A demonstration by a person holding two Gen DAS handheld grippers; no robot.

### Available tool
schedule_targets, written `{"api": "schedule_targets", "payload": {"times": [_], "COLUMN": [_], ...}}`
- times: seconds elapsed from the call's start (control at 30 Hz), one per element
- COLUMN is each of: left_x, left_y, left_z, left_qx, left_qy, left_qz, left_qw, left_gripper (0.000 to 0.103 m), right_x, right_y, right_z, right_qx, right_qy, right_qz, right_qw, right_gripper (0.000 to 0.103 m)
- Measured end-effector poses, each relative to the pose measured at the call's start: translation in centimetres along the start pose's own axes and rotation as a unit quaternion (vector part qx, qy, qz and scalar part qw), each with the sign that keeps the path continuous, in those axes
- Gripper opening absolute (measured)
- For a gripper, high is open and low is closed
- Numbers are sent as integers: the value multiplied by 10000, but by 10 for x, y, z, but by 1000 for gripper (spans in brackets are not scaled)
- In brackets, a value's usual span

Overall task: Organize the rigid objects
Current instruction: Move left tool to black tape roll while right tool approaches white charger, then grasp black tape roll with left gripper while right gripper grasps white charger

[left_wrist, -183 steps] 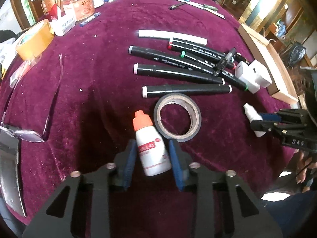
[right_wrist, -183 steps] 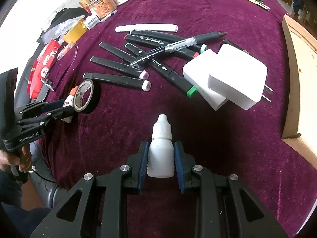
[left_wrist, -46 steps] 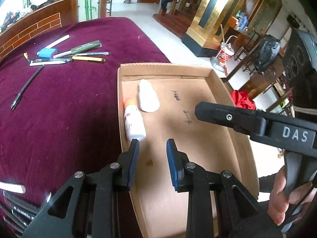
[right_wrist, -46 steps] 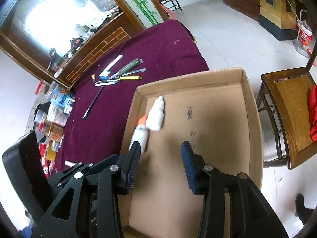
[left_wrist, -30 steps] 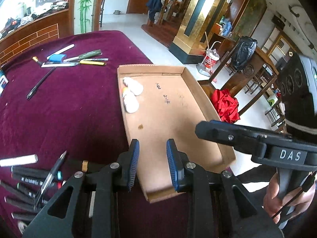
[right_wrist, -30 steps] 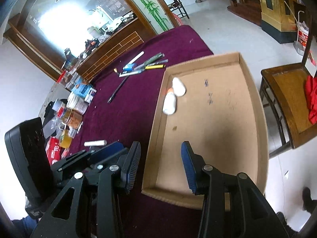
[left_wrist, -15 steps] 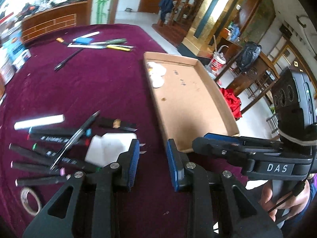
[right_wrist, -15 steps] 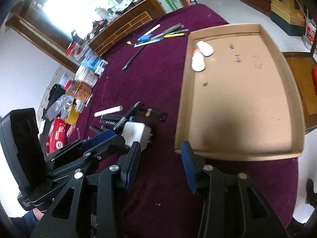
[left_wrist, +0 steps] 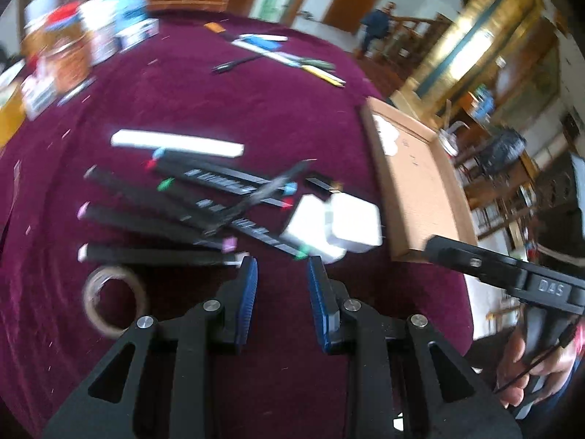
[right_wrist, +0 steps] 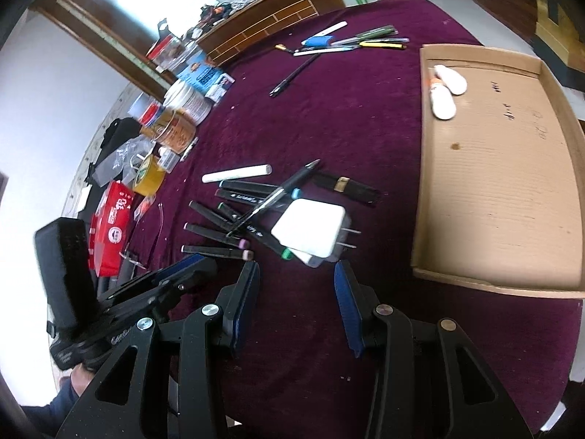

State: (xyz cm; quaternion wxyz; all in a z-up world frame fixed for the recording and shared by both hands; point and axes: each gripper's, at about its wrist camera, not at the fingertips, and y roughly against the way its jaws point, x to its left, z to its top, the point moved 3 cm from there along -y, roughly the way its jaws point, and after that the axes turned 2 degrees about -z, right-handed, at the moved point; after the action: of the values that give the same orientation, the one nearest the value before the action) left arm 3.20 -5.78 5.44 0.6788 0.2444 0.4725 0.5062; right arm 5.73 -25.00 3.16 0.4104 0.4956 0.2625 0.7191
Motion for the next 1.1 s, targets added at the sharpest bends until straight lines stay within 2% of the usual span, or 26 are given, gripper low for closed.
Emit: {"api": "schedule_targets", "payload": {"times": [0.2,0.47,0.6,0.73,0.83,0.93,1.0,1.03,1.07,1.1], "left_x": [50,82,88,111,119,117,113,110,105,102], "left_y": [-3,-15,-16,-10,-5,3,7,9,10,9], "left_z": [-14,-11,0,8,9,9,6,3,0,-2], "left_qx": [160,295,228,139,165,204,227,204,161,175], "left_qy": [753,1690,1774,1969,1866,1472,1088,888,689,518], "left_qz": [133,-170,-137,-6,168,335,633,800,876,914], "left_qw": [9969,9850,9838,9803,9822,9883,9918,9926,9936,9943], "left_gripper": [25,25,25,25,25,26,43,57,62,62], "right_x": [12,14,4,-4,-7,-7,-7,-7,-7,-7], "right_y": [-15,-15,-13,-10,-12,-13,-15,-16,-17,-18], "right_z": [-3,1,3,5,5,5,5,5,5,5], "right_qx": [187,221,206,191,218,231,249,263,275,283], "right_qy": [74,212,98,-3,-59,-46,-52,-62,-72,-85], "right_qz": [-20,-116,-150,-166,-152,-138,-132,-125,-128,-144], "right_qw": [9998,9995,9996,9997,9996,9996,9996,9996,9995,9995], "right_gripper": [40,40,40,40,40,40,40,40,40,40]}}
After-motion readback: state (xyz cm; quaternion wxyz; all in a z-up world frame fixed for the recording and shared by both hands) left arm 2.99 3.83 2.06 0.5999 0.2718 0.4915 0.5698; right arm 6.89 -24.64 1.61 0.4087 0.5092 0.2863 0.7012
